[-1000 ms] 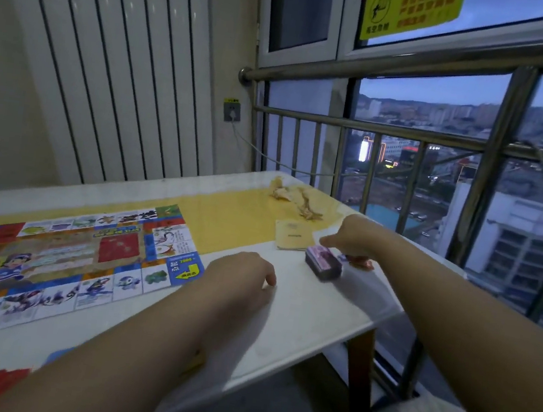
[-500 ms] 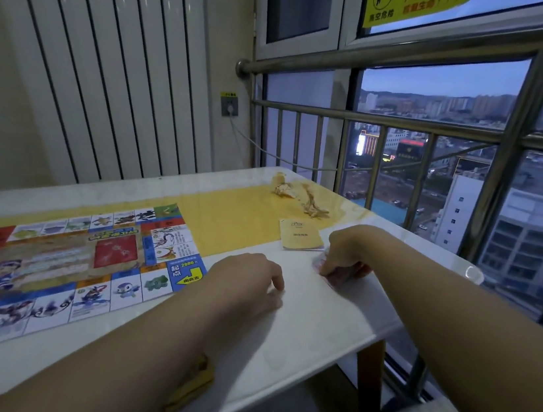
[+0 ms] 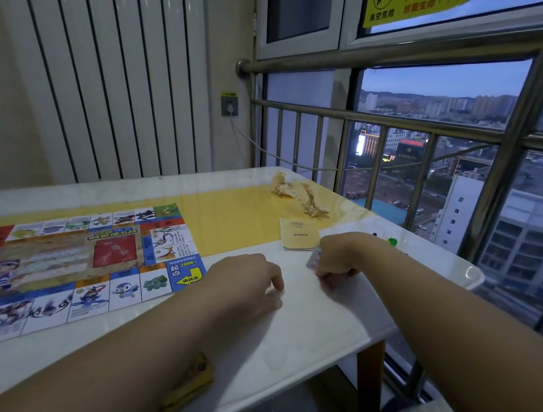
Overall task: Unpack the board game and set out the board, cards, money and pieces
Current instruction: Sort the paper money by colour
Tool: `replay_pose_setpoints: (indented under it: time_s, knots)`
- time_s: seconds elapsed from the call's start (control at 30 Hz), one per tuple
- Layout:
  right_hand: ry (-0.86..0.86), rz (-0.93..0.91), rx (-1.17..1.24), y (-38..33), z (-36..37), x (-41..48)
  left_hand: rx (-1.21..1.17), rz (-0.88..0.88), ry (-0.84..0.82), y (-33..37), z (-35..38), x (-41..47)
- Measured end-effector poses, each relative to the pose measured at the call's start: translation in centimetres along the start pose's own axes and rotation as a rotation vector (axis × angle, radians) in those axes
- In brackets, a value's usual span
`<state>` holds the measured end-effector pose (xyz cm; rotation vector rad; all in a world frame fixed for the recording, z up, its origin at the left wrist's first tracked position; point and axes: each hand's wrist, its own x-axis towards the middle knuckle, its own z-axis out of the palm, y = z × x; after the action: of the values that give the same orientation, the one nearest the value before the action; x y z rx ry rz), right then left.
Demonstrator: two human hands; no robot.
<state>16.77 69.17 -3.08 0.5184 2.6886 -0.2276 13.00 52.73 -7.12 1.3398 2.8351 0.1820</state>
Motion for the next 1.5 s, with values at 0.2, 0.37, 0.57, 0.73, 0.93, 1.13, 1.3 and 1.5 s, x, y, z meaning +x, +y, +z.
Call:
replay_pose_setpoints:
  time_s: [0.2, 0.37, 0.57, 0.73, 0.93, 1.13, 1.3, 1.5]
  knots:
    - [0.015, -0.024, -0.039, -0.3, 0.0, -0.2, 0.001, 0.005, 0.002, 0.0, -0.1, -0.1]
    - [-0.032, -0.031, -0.026, -0.6, -0.4, -0.6, 0.002, 0.007, 0.01, -0.1, 0.0, -0.1]
    - [-0.013, -0.046, -0.029, -0.9, -0.6, -0.8, 0.009, 0.011, 0.026, -0.1, 0.2, -0.2]
    - [0.065, -0.069, -0.003, -1.3, 0.1, -0.9, 0.001, 0.01, 0.039, -0.1, 0.2, -0.2]
    - [0.16, -0.06, -0.047, -2.1, 1.0, -0.8, 0.003, 0.003, 0.036, 0.1, 0.0, -0.4]
    - [0.223, -0.161, 0.035, -1.3, 1.5, -1.1, 0.0, -0.008, 0.047, 0.2, 0.1, -0.6]
    - [0.254, -0.206, 0.279, -0.3, 2.2, -1.8, -0.044, -0.002, 0.023, -0.1, -0.1, -1.2]
    - [0.176, -0.422, 0.939, -2.3, 0.4, -6.0, -0.665, -0.089, 0.127, -1.0, -3.3, -4.1]
